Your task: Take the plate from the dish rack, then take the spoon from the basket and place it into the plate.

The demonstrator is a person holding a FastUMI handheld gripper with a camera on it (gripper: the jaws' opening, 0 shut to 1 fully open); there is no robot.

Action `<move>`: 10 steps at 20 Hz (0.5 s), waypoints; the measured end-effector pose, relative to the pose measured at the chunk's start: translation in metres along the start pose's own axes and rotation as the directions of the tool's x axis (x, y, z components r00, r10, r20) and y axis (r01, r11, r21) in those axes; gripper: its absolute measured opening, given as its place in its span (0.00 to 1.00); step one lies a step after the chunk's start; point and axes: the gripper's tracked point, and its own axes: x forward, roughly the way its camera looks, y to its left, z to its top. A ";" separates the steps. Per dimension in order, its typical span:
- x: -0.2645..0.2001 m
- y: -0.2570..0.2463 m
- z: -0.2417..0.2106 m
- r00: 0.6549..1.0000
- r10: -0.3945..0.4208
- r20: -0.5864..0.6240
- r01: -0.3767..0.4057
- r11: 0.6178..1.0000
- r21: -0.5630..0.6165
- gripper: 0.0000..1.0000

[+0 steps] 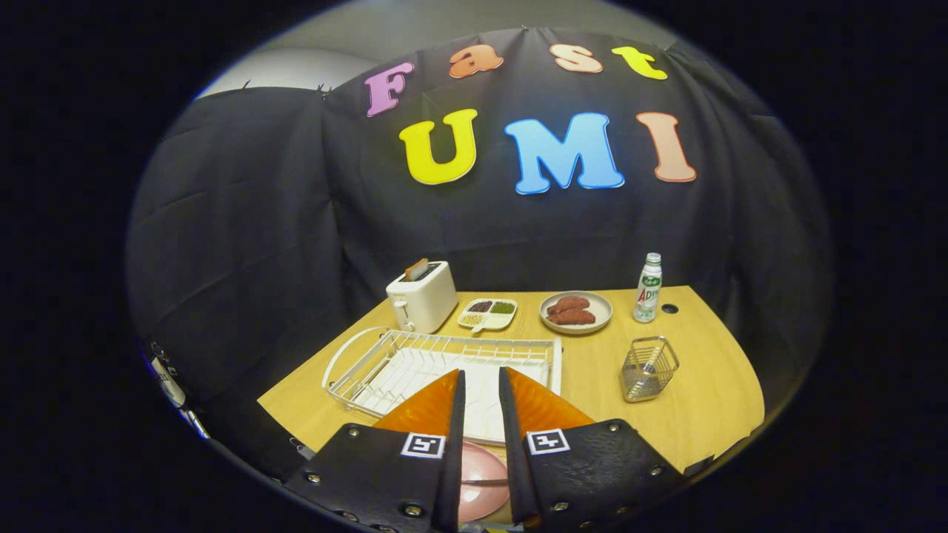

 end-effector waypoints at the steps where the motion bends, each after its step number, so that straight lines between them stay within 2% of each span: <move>1: -0.001 -0.010 0.013 1.000 -0.010 0.027 0.010 1.000 -0.003 0.26; 5: -0.006 -0.054 0.071 0.988 -0.058 0.141 0.062 0.998 -0.023 0.26; 10: -0.015 -0.098 0.141 0.957 -0.112 0.268 0.120 0.993 -0.011 0.26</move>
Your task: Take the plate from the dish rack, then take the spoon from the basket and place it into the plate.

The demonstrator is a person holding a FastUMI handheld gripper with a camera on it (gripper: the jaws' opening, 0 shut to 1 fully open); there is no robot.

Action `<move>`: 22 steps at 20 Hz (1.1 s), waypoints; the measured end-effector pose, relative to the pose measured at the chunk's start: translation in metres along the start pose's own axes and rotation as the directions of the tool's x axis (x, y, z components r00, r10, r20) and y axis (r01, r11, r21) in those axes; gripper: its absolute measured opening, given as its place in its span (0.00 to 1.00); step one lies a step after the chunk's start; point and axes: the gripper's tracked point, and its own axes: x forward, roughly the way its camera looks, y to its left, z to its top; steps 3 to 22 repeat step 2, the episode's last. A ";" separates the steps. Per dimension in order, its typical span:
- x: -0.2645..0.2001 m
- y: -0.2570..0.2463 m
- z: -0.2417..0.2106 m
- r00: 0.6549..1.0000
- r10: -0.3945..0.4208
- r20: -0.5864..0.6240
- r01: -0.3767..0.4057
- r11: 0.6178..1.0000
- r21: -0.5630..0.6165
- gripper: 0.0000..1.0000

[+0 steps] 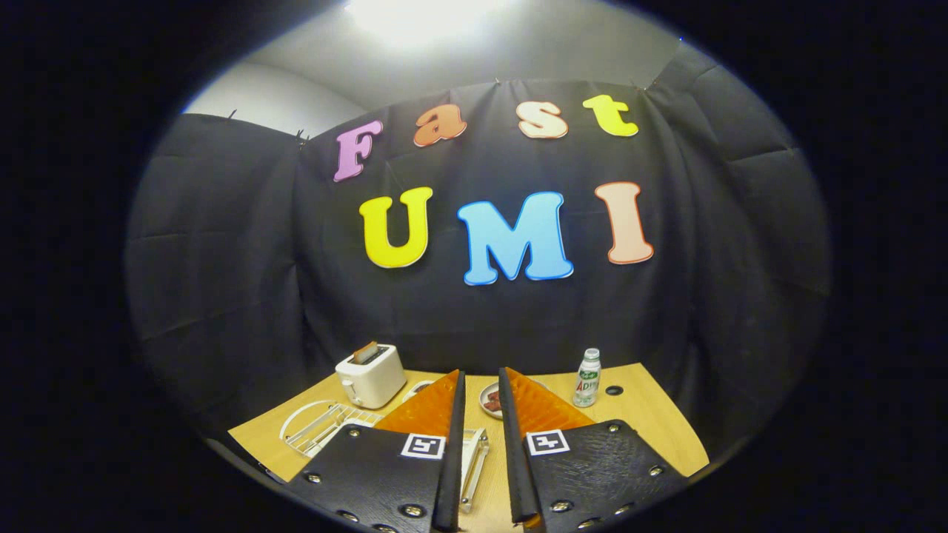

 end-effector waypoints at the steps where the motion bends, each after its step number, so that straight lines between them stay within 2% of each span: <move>1: 0.003 -0.008 0.013 1.000 -0.010 0.023 0.010 1.000 -0.003 0.26; 2: 0.004 -0.015 0.025 0.999 -0.018 0.043 0.018 1.000 -0.007 0.26; 22: 0.004 -0.015 0.025 0.999 -0.018 0.043 0.018 1.000 -0.007 0.26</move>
